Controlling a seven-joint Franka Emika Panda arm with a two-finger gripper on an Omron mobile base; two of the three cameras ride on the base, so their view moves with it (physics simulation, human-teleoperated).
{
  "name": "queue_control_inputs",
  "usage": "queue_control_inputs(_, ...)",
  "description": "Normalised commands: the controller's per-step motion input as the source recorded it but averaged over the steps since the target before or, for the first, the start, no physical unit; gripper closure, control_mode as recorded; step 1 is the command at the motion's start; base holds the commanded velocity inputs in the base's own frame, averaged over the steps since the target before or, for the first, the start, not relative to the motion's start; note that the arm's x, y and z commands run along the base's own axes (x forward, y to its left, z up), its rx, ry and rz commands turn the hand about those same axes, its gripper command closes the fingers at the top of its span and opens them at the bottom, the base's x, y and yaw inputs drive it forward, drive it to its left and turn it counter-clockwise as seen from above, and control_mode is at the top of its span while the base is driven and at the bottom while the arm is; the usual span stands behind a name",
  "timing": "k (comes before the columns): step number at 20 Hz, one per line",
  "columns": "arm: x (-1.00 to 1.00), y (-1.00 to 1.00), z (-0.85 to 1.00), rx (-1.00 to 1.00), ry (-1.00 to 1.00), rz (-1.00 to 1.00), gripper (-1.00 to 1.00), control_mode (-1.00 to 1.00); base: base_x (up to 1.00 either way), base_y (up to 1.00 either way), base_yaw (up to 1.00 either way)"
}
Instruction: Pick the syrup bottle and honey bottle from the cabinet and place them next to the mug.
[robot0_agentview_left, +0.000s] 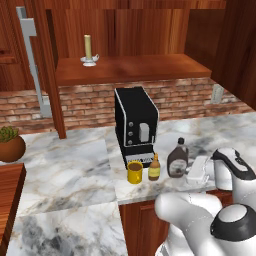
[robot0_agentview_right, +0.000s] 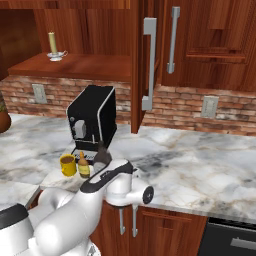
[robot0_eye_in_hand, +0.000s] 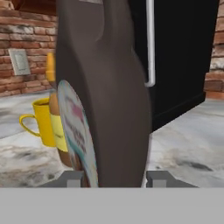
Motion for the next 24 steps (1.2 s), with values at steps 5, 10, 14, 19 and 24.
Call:
queue_control_inputs(5, 0.13, 0.03, 0.00, 0.00, 0.00, 0.00, 1.00, -1.00, 0.00, 0.00, 0.00)
queue_control_inputs(10, 0.05, 0.09, -0.01, 0.00, 0.00, 0.00, 1.00, -1.00, 0.00, 0.00, 0.00)
queue_control_inputs(14, 0.00, 0.19, -0.12, 0.00, -0.01, 0.00, 1.00, -1.00, 0.00, 0.00, 0.00)
queue_control_inputs(19, 0.00, 0.17, -0.18, 0.00, 0.00, 0.00, 1.00, -1.00, 0.00, 0.00, 0.00)
queue_control_inputs(24, 0.07, 0.13, -0.09, -0.02, 0.00, 0.00, 1.00, -1.00, 0.00, 0.00, 0.00)
